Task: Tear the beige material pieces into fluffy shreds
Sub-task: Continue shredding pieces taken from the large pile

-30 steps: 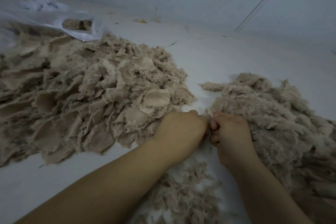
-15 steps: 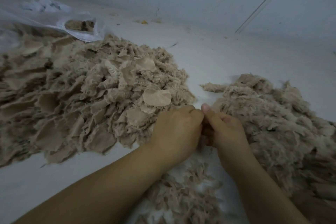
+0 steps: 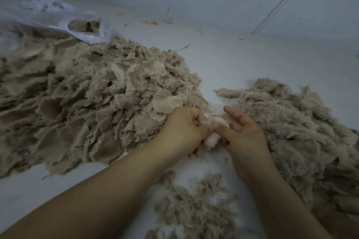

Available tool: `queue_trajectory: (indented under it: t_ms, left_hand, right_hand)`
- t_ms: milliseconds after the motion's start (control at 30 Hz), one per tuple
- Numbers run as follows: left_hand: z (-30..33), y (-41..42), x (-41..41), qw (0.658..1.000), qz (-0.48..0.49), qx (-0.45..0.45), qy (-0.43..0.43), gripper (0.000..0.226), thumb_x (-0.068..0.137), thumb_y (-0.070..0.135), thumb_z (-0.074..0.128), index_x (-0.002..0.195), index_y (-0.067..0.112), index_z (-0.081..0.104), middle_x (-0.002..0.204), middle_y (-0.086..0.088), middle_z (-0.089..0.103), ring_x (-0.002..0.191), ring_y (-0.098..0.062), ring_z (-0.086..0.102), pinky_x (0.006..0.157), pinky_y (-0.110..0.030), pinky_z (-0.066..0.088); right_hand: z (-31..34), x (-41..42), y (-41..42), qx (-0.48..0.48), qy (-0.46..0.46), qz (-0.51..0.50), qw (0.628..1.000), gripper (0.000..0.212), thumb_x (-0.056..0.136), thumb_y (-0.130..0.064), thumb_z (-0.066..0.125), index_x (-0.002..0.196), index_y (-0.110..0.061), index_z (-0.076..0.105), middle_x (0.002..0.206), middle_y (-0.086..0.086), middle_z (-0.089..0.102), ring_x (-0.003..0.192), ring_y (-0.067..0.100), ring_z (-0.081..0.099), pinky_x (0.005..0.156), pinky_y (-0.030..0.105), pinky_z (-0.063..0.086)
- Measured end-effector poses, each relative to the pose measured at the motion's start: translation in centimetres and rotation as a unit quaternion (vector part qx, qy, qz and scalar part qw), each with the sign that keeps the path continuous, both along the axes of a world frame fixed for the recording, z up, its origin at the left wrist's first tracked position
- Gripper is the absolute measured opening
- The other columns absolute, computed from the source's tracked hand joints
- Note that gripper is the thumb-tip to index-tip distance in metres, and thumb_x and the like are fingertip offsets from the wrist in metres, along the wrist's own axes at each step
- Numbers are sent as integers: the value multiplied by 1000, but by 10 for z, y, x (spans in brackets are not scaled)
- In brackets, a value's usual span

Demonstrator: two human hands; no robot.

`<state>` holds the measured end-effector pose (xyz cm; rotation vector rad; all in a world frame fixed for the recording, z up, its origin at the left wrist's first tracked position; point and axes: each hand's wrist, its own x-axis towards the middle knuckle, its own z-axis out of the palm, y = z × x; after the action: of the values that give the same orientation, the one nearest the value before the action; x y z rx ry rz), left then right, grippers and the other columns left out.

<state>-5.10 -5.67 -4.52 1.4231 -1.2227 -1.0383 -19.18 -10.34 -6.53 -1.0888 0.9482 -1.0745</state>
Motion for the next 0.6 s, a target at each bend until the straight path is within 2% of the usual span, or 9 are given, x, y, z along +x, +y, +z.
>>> queue_trajectory:
  t_ms: [100,167,300,367,433,500,533,567,600]
  left_hand:
    - [3,-2,3,1000,21,8,-19,32,88,29,71,77,1,61,44,-3,52,28,-14,43,33,-16,29]
    - [3,-4,1,998,39,0,-41,36,85,34,73,81,0,61,53,-5,56,37,-12,46,37,-20,34]
    - [1,-7,3,992,106,-69,-9,33,90,12,67,71,-12,55,56,-21,47,46,-16,43,45,-23,36]
    - [2,-7,5,981,156,-113,7,36,92,9,65,61,-5,52,49,-22,48,38,-17,43,42,-22,36]
    - [6,-7,11,980,153,-123,17,36,91,8,66,58,0,54,45,-16,50,29,-17,41,37,-18,33]
    - [16,-2,21,999,-4,-44,-30,26,83,12,73,60,5,65,48,-11,58,28,-13,40,35,-16,30]
    - [22,1,26,987,-144,23,-70,19,77,17,76,63,6,69,54,-13,63,29,-12,39,36,-15,29]
    - [26,5,31,954,-273,72,-101,19,73,24,78,67,7,72,59,-14,66,30,-11,40,37,-15,30]
    - [28,7,33,928,-340,90,-124,24,72,30,80,70,8,73,60,-11,66,31,-11,40,39,-15,31]
  right_hand:
    - [-3,0,0,-16,6,14,1000,46,86,-2,73,125,-19,57,91,3,78,87,19,76,67,24,59]
    - [-4,1,1,-33,22,34,999,42,89,-4,71,126,-18,56,90,13,77,88,27,75,71,29,61]
    - [-6,1,3,-56,37,59,996,41,83,-2,75,120,-17,63,78,11,74,80,24,72,78,34,60]
    - [-7,0,2,-52,29,33,998,33,83,0,75,111,-15,68,82,17,70,78,26,70,74,33,60]
    - [-7,-2,0,-31,15,-9,999,21,87,-1,72,103,-14,71,83,16,69,72,27,65,66,32,58]
    - [-7,-3,-2,-15,3,-38,999,14,91,-4,68,102,-13,70,78,8,71,64,22,60,56,29,54]
    - [-7,-2,-2,-14,4,-44,999,13,93,-5,67,103,-12,70,74,3,72,60,17,59,54,27,53]
    - [-7,-2,-2,-16,9,-46,999,13,93,-5,67,104,-12,70,71,0,71,57,13,57,52,25,51]
    - [-6,-2,-2,-20,14,-46,999,13,93,-5,67,104,-11,70,68,-1,70,54,11,56,50,24,50]
